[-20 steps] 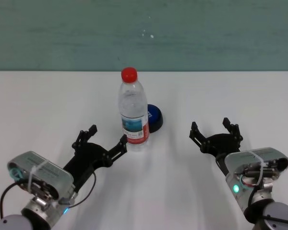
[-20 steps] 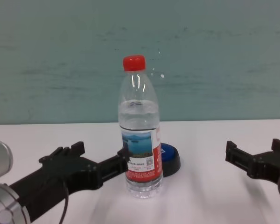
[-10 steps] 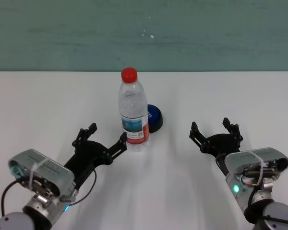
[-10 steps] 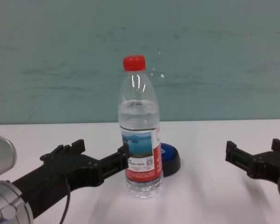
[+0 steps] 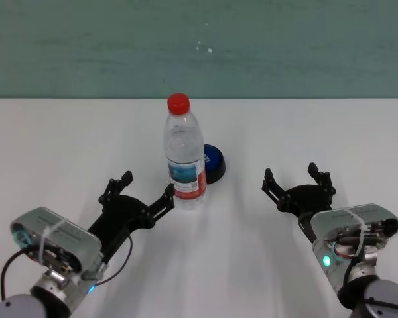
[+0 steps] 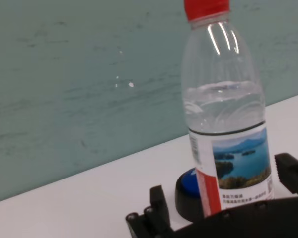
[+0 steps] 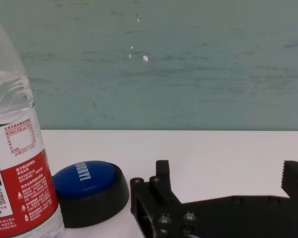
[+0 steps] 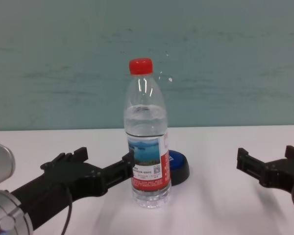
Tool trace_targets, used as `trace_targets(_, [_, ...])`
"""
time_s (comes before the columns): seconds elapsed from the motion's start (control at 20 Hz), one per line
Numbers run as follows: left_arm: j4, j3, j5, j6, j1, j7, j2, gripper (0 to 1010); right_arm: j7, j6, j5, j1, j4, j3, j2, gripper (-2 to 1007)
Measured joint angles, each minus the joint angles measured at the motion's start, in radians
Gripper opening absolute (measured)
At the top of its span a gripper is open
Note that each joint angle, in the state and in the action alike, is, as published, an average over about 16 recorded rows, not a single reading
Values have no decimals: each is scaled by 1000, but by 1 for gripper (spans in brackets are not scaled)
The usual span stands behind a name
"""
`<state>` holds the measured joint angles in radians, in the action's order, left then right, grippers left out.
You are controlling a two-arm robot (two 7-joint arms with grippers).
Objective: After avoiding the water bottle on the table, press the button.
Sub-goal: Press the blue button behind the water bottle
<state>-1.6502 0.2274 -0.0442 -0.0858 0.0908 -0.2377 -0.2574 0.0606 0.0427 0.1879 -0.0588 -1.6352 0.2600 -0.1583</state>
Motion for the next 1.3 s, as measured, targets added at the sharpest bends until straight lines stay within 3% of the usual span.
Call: trace_targets(1.3, [-26,-37,-40,12,25,-12,-28,1010,0,0,0,0,0,0,0,1004])
